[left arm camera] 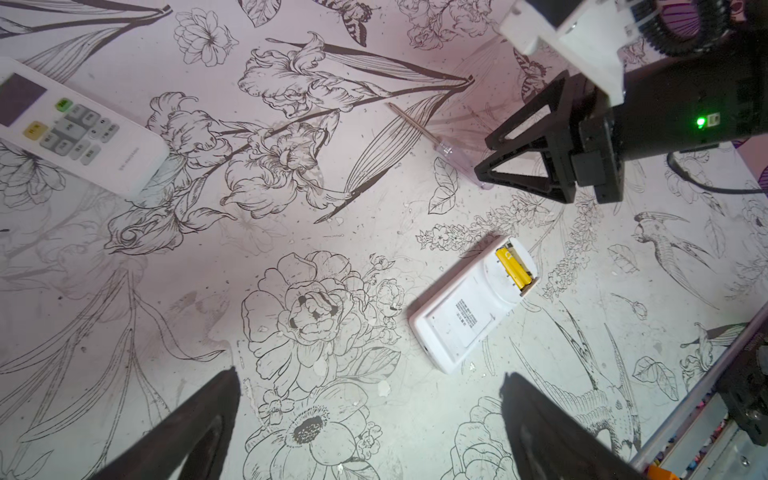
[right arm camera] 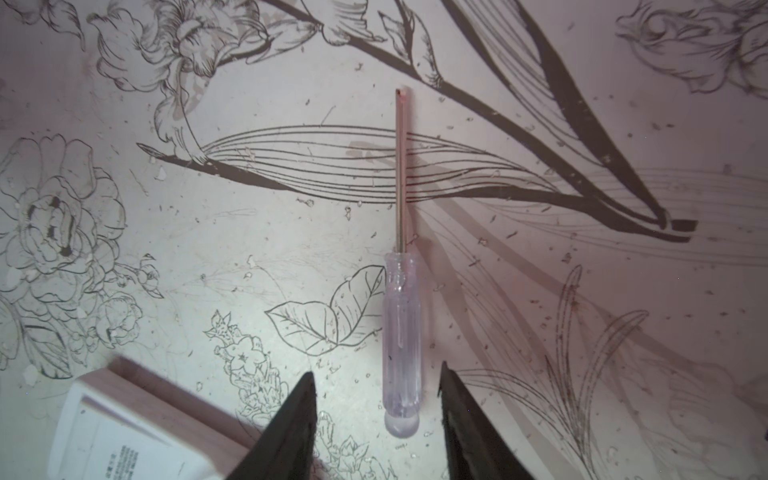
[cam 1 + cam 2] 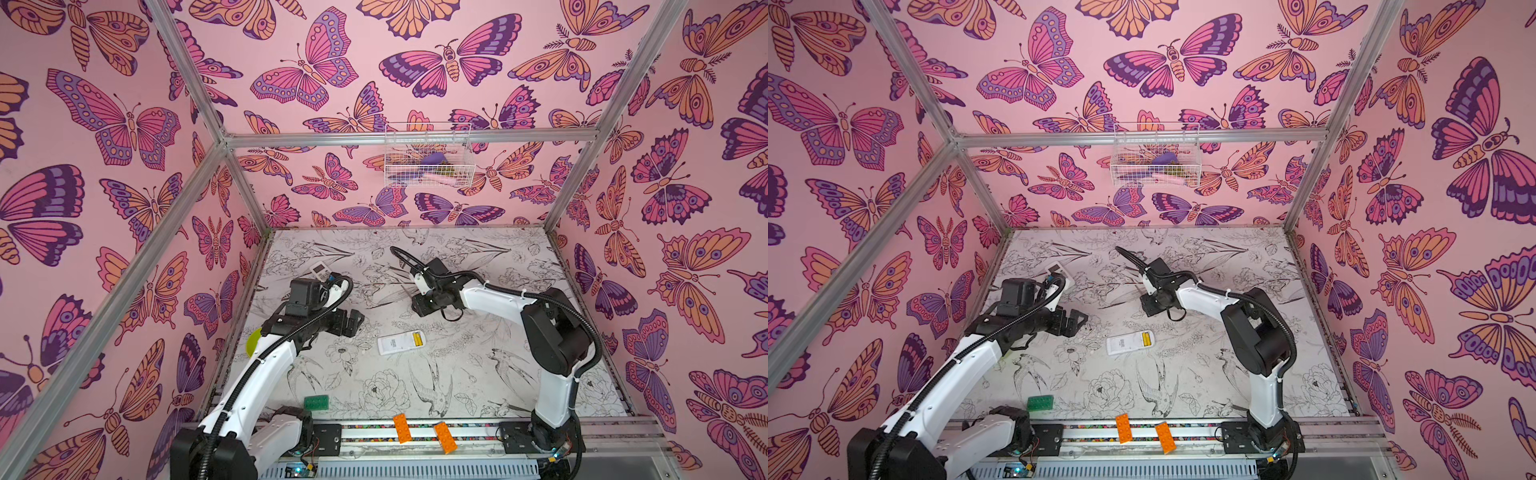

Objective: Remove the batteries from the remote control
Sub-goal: 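Lower the right gripper onto the clear screwdriver handle and close it, then lift the screwdriver with the right gripper and carry it toward the left gripper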

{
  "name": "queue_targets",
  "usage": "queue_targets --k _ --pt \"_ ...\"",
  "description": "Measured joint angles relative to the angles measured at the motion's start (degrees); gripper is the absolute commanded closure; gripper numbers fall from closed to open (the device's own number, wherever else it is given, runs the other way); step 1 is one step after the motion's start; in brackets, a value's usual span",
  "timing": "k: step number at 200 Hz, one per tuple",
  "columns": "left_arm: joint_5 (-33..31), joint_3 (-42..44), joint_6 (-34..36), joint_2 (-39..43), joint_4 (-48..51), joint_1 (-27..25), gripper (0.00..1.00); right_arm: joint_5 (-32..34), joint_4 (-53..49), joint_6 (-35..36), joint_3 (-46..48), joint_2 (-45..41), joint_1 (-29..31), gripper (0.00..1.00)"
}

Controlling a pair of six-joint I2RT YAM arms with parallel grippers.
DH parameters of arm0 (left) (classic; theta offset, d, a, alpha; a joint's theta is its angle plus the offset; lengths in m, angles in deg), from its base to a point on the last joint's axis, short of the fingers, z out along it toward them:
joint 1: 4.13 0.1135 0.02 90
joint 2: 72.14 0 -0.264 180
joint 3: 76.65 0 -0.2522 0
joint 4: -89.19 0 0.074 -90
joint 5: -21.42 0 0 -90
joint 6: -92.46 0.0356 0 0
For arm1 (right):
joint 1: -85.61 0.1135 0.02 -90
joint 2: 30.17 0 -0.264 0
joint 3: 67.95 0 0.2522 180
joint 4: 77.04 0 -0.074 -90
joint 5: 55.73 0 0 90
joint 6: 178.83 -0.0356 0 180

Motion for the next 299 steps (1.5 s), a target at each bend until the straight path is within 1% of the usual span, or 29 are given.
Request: queue_targets --k 43,96,128,197,205,245,273,280,299 --pt "-1.14 -0.63 0.92 0.0 -0.02 -0.07 0.0 1.92 -2.14 0.94 -2.47 3.19 0.98 0.55" --pt "-1.22 -0.68 1.38 -0.09 -0.07 -0.39 0.0 4.31 -2.95 2.6 -4.44 4.98 1.03 0.59" --pt "-1.22 -0.68 1.73 -0.11 -0.13 -0.39 0.0 4.96 -2.95 3.23 -4.48 6.29 1.03 0.69" --pt "-1.01 -0.66 2.45 -0.83 -0.31 -0.31 0.0 5.22 -1.88 4.22 -4.15 6.4 1.03 0.81" --pt "-0.98 -0.66 2.62 -0.87 -0.33 -0.26 0.0 5.2 -1.46 4.52 -3.5 5.95 1.03 0.83" --pt "0.94 -0.63 3.1 -0.87 -0.31 0.39 0.0 4.5 -1.38 5.92 1.29 1.11 0.87 0.86" --pt "3.19 -0.63 3.93 -0.87 -0.24 0.74 0.02 2.84 -0.35 7.3 6.54 -6.56 0.7 0.89" --pt "4.24 -0.68 3.96 -0.94 -0.15 0.87 0.03 2.34 -0.07 7.54 7.67 -8.48 0.66 0.9" --pt "7.61 -0.68 4.35 -1.27 0.02 1.55 0.03 1.16 1.09 8.83 10.51 -13.14 0.66 0.9"
